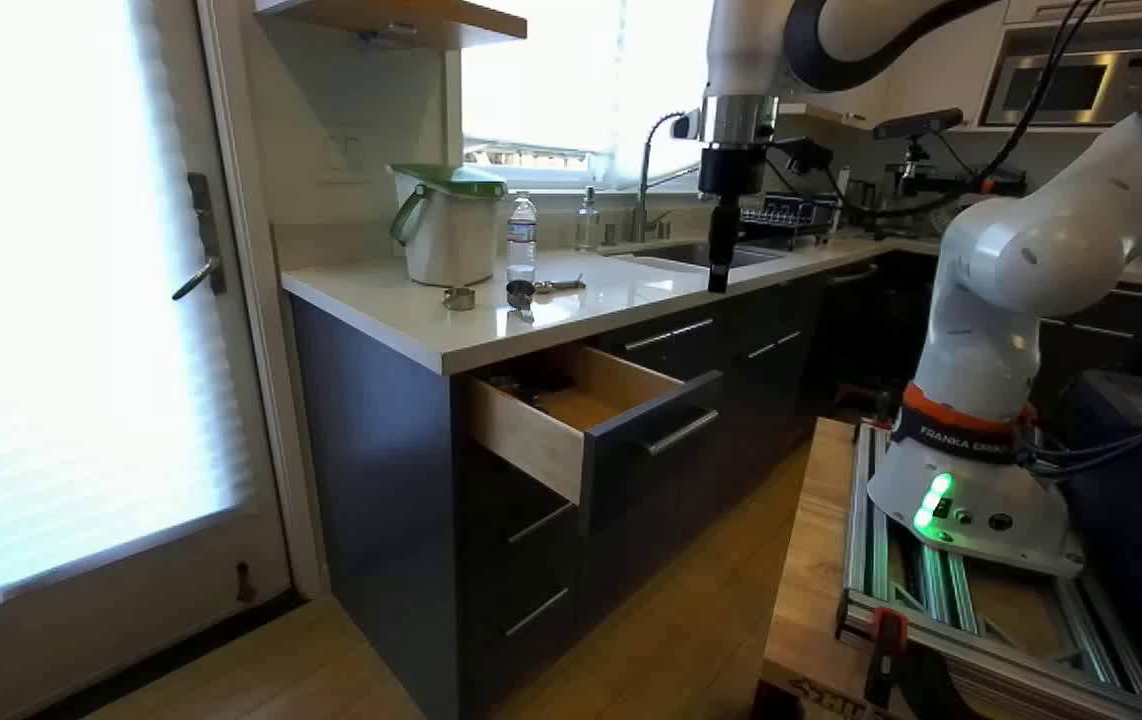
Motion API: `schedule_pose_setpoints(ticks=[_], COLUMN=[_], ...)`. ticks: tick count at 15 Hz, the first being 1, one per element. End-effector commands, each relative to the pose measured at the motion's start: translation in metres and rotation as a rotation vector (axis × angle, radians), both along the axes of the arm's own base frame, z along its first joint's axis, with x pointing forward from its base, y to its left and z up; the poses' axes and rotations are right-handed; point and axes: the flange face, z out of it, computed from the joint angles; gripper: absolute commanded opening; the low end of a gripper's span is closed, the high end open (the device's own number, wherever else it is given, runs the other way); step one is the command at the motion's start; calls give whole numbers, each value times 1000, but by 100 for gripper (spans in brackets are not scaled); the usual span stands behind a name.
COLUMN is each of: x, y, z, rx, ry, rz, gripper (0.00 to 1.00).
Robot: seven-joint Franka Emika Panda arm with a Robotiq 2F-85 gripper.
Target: Pull the open drawer until it is fully open, pick up the black object from the open and put it on the kitchen counter
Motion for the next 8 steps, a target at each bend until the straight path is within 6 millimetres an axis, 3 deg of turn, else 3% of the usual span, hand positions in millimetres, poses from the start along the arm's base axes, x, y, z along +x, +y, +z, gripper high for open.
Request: schedule_pose_setpoints(ticks=[1,8], x=[-2,-4], y=[-1,-2], z=[-4,-13], rx=[-2,-6], ry=[11,33], rz=[-1,-2], gripper=[100,100])
